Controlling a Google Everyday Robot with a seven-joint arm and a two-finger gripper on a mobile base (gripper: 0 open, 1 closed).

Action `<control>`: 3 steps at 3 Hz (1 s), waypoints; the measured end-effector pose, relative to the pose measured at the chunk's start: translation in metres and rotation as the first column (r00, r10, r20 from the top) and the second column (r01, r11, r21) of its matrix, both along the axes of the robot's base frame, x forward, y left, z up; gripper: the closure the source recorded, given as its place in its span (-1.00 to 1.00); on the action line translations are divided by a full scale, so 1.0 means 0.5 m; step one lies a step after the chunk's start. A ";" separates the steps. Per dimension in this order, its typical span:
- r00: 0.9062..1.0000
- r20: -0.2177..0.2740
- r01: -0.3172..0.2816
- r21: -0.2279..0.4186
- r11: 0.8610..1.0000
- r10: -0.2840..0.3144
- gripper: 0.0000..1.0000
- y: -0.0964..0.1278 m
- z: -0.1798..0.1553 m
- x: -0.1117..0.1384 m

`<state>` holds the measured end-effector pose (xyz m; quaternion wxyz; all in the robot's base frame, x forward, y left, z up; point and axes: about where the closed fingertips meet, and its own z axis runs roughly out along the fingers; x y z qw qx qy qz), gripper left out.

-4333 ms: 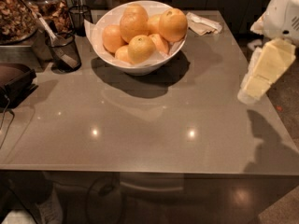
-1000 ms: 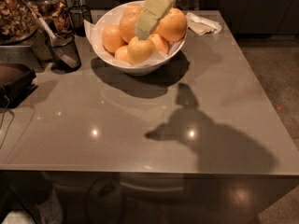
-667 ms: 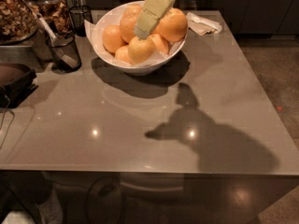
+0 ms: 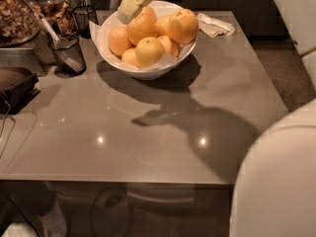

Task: Pick orange from white bowl

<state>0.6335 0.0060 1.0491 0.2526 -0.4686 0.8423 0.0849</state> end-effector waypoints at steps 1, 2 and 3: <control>1.000 0.019 0.002 0.015 1.000 -0.003 -1.00 0.005 0.010 0.012; 0.999 0.025 0.029 0.079 0.996 -0.031 -1.00 0.020 0.013 0.031; 0.985 -0.013 0.173 0.112 0.979 -0.173 -1.00 0.071 -0.003 0.117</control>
Offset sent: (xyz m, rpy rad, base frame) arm 0.0221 0.0127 0.0105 0.1543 -0.0285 -0.0727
